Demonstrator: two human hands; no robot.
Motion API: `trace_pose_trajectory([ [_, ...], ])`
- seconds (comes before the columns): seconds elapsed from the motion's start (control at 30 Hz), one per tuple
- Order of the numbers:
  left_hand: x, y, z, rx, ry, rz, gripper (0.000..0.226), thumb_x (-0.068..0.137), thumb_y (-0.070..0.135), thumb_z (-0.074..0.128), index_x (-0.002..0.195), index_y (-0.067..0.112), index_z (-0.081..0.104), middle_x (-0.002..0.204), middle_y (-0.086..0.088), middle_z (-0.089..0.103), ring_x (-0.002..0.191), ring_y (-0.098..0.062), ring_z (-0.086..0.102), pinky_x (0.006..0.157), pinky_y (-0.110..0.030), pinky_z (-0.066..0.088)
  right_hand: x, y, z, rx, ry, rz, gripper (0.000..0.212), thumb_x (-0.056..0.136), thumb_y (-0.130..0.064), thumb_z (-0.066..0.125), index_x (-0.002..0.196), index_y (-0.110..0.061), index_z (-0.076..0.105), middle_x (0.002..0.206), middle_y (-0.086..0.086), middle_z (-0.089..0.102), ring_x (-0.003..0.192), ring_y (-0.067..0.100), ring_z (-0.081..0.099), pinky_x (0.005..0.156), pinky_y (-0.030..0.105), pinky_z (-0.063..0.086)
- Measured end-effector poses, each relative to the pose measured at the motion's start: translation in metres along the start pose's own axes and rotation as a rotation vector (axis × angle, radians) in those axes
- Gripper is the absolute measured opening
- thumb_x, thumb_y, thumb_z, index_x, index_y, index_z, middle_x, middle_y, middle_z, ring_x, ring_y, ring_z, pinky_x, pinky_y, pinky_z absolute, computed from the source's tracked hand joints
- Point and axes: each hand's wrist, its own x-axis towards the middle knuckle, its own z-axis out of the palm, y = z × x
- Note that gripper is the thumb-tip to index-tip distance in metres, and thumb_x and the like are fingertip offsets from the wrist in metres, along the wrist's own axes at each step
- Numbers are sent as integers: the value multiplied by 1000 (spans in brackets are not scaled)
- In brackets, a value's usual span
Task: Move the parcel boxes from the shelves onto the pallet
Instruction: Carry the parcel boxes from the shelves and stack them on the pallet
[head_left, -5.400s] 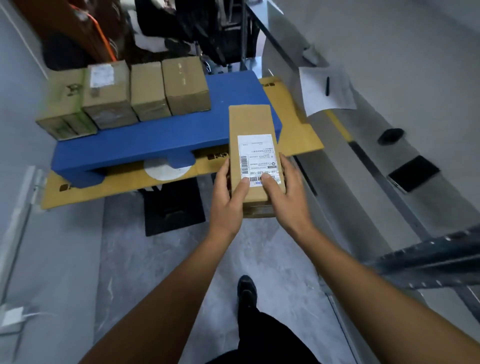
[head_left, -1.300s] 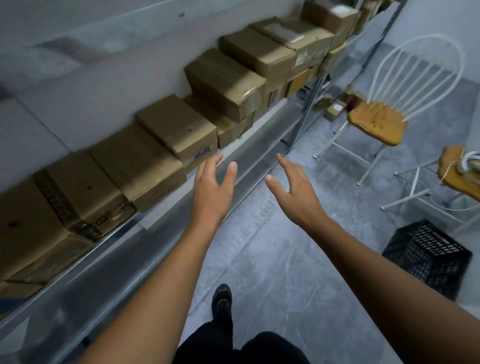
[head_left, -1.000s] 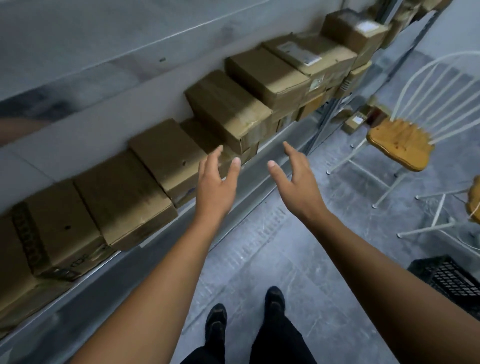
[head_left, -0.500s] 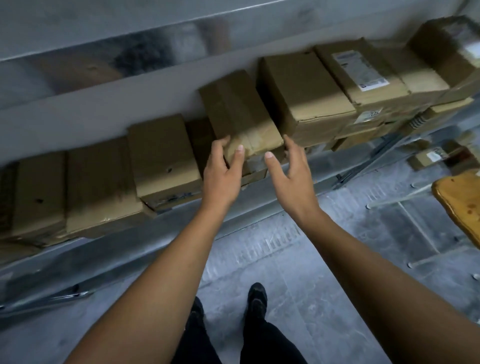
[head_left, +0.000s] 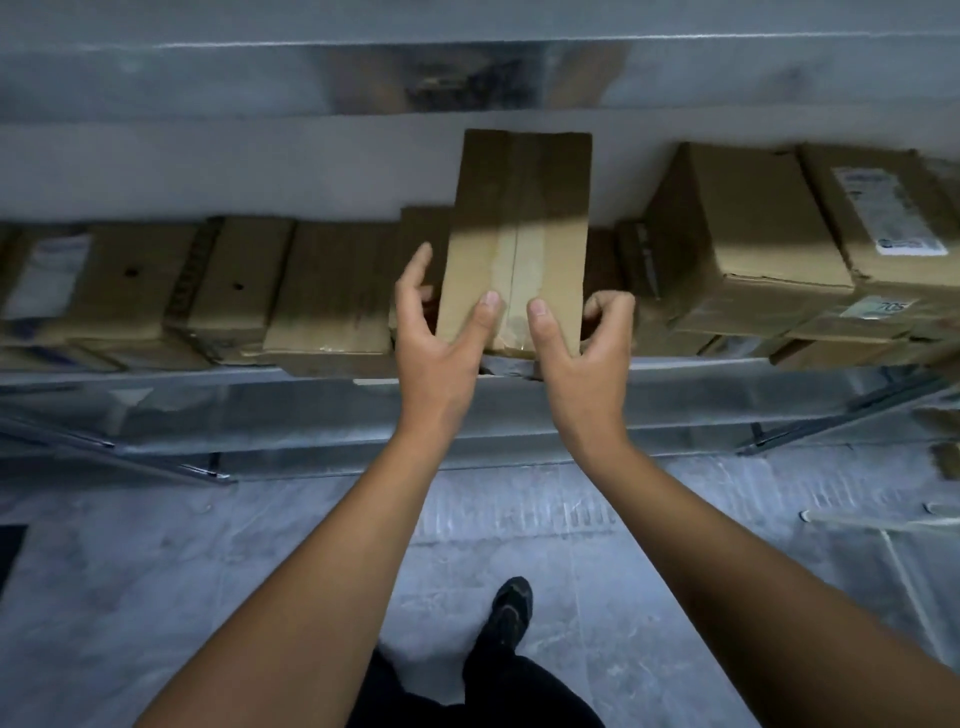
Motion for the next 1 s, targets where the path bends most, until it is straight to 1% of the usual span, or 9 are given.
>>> trace_pose_trajectory([
  [0.1, -1, -2, -51, -19, 65, -24, 73, 87, 51, 78, 152, 36, 47, 150, 14, 50, 132, 7, 48, 108, -18, 45, -20, -13, 37, 7, -114, -34, 61, 90, -54, 72, 134, -19, 48, 126, 3, 50, 113, 15, 56, 96, 31, 53],
  [0.2, -4, -8, -113, -21, 166, -43, 66, 89, 44, 79, 149, 32, 54, 140, 12, 54, 129, 0, 56, 109, -34, 51, -46, -33, 84, -9, -211, -81, 66, 93, -52, 71, 146, -22, 45, 135, -3, 44, 122, 5, 49, 98, 7, 41],
  [0.27, -9, -13, -161, -19, 239, -45, 66, 89, 44, 79, 149, 32, 54, 139, 11, 55, 127, 1, 57, 108, -34, 53, -68, -49, 119, 3, -292, -118, 65, 93, -51, 71, 146, -22, 46, 139, -2, 47, 126, 6, 49, 105, 15, 44],
  [0.33, -15, -15, -211, -19, 300, -41, 67, 90, 49, 76, 150, 30, 53, 138, 10, 54, 125, 3, 57, 103, -25, 53, -92, -68, 157, 20, -390, -127, 65, 93, -50, 71, 146, -22, 45, 142, 1, 52, 130, 13, 53, 108, 36, 49],
  [0.4, -21, -17, -264, -37, 361, -41, 69, 89, 56, 70, 151, 30, 53, 137, 13, 51, 123, 6, 56, 99, -18, 51, -119, -88, 195, 30, -477, -137, 64, 92, -51, 70, 144, -22, 45, 141, 3, 55, 130, 19, 56, 107, 47, 50],
  [0.5, -30, -25, -344, -32, 464, -50, 62, 95, 51, 70, 151, 32, 52, 137, 12, 50, 122, 9, 55, 100, -17, 51, -163, -116, 257, 44, -571, -171, 61, 91, -52, 69, 140, -23, 47, 139, 2, 58, 128, 19, 58, 106, 49, 50],
  [0.7, -61, -44, -497, 8, 696, -51, 52, 94, 45, 73, 143, 35, 57, 126, 18, 51, 111, 15, 57, 84, -2, 46, -257, -161, 379, 77, -761, -273, 57, 96, -51, 66, 141, -20, 50, 136, -1, 61, 124, 13, 60, 103, 46, 54],
  [0.87, -92, -50, -599, 18, 865, -76, 57, 93, 48, 71, 146, 37, 54, 130, 17, 51, 114, 11, 58, 90, -11, 53, -334, -194, 456, 134, -916, -292, 54, 97, -54, 62, 140, -23, 51, 133, -3, 63, 120, 12, 64, 98, 46, 57],
  [1.0, -111, -59, -661, 28, 995, -102, 56, 95, 48, 71, 147, 40, 52, 130, 23, 49, 115, 17, 54, 92, -7, 49, -380, -215, 510, 159, -1033, -317, 62, 95, -56, 61, 144, -20, 49, 134, -2, 64, 121, 12, 64, 100, 47, 56],
])
